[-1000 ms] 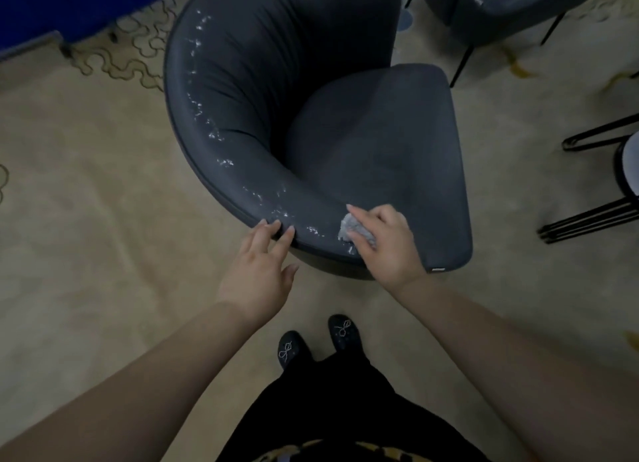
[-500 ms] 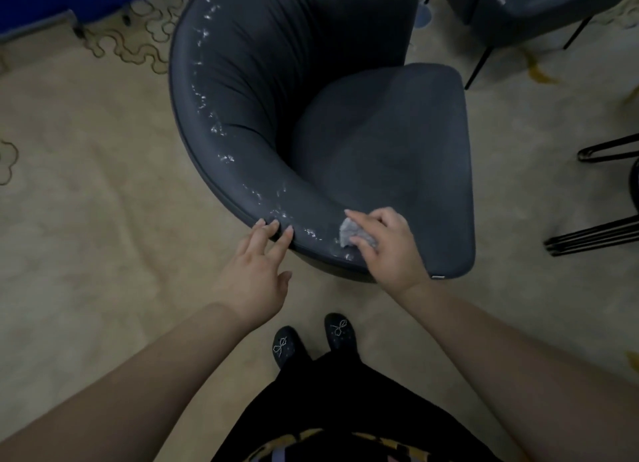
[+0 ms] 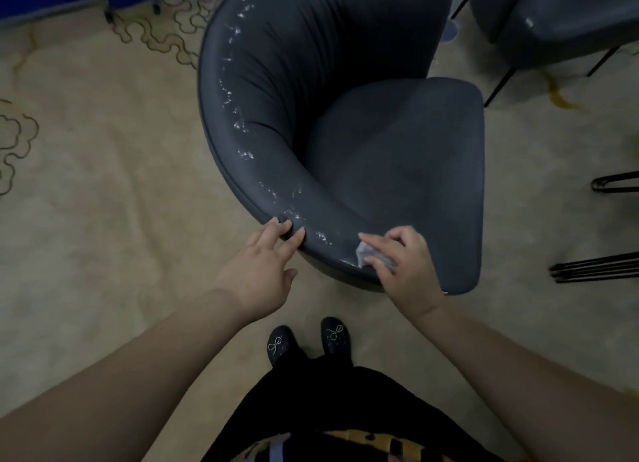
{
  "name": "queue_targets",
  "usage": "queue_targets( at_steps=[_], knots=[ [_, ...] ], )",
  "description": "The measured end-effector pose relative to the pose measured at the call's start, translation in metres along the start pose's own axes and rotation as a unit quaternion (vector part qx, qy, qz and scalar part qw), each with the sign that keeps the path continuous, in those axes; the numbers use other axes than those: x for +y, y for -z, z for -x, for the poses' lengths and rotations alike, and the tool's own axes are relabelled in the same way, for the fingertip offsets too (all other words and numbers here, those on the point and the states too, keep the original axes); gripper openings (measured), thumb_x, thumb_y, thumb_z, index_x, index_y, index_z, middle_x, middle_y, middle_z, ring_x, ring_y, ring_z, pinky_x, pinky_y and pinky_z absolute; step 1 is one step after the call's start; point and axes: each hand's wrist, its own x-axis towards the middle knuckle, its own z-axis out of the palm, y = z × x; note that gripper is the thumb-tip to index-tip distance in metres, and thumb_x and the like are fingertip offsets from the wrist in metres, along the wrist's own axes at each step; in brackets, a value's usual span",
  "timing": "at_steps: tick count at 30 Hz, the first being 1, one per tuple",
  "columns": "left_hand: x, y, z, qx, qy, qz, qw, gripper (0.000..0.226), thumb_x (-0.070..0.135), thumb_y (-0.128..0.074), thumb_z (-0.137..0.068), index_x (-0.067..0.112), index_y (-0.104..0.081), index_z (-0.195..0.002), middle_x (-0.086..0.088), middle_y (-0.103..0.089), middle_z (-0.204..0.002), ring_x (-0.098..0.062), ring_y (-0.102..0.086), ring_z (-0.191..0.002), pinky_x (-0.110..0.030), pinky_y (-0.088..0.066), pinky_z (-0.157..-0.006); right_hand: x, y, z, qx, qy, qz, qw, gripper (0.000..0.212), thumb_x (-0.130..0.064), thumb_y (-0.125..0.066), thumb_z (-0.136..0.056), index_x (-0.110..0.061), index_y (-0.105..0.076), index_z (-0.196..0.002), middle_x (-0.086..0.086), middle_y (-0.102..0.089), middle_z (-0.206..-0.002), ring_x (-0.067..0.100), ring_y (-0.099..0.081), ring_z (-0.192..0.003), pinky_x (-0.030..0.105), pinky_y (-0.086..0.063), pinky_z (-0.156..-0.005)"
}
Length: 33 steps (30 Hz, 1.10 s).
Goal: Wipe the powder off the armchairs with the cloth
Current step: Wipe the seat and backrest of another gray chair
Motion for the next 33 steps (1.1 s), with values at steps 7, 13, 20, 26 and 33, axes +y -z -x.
queue_targets(
  at_steps=[7, 13, 20, 26, 33],
  knots=[
    [0.001, 0.001, 0.0, -0.007, 0.002, -0.005, 1.0, 0.066, 0.036, -0.043, -0.099, 0.026, -0.007, -0.154, 0.001, -0.006, -0.16, -0.018, 0.005, -0.147, -0.026, -0.003, -0.116, -0.039, -0.021, -0.028, -0.069, 0.032, -0.014, 0.997, 0.027, -0.027, -0.073, -0.077, -0.034, -0.072, -0.102, -0.003, -0.048, -0.096, 0.023, -0.048, -0.09, 0.049, -0.049, -0.076],
    [0.0, 0.001, 0.0, -0.011, 0.002, 0.001, 1.0, 0.066, 0.036, -0.043, -0.099, 0.028, -0.007, -0.153, 0.002, -0.006, -0.159, -0.017, 0.006, -0.147, -0.026, -0.006, -0.116, -0.003, 0.004, 0.0, -0.04, 0.033, -0.001, 0.999, 0.025, -0.021, -0.073, -0.071, -0.029, -0.075, -0.095, -0.001, -0.049, -0.092, 0.022, -0.048, -0.083, 0.047, -0.049, -0.071],
    [0.001, 0.0, 0.001, -0.008, 0.004, -0.011, 1.0, 0.066, 0.037, -0.042, -0.099, 0.028, -0.006, -0.154, 0.003, -0.005, -0.159, -0.016, 0.006, -0.147, -0.024, -0.006, -0.115, -0.037, -0.019, -0.028, -0.072, 0.021, -0.036, 0.997, 0.014, -0.036, -0.07, -0.077, -0.031, -0.076, -0.089, -0.006, -0.045, -0.093, 0.019, -0.045, -0.089, 0.046, -0.048, -0.077],
    [0.002, 0.001, 0.001, -0.015, 0.007, 0.003, 1.0, 0.066, 0.036, -0.043, -0.099, 0.029, -0.006, -0.153, 0.003, -0.004, -0.16, -0.016, 0.007, -0.147, -0.024, -0.004, -0.115, -0.003, 0.009, 0.002, -0.033, 0.015, -0.048, 0.998, 0.026, -0.046, -0.066, -0.076, -0.024, -0.078, -0.082, -0.003, -0.048, -0.089, 0.02, -0.049, -0.081, 0.04, -0.048, -0.073],
    [0.006, 0.002, 0.002, -0.019, 0.018, 0.002, 1.0, 0.066, 0.037, -0.043, -0.099, 0.027, -0.006, -0.154, 0.001, -0.004, -0.16, -0.017, 0.007, -0.147, -0.026, -0.005, -0.117, -0.034, -0.022, -0.031, -0.063, 0.011, -0.028, 0.998, 0.017, -0.034, -0.08, -0.072, -0.027, -0.075, -0.087, -0.008, -0.043, -0.093, 0.02, -0.047, -0.092, 0.04, -0.047, -0.082]
  ],
)
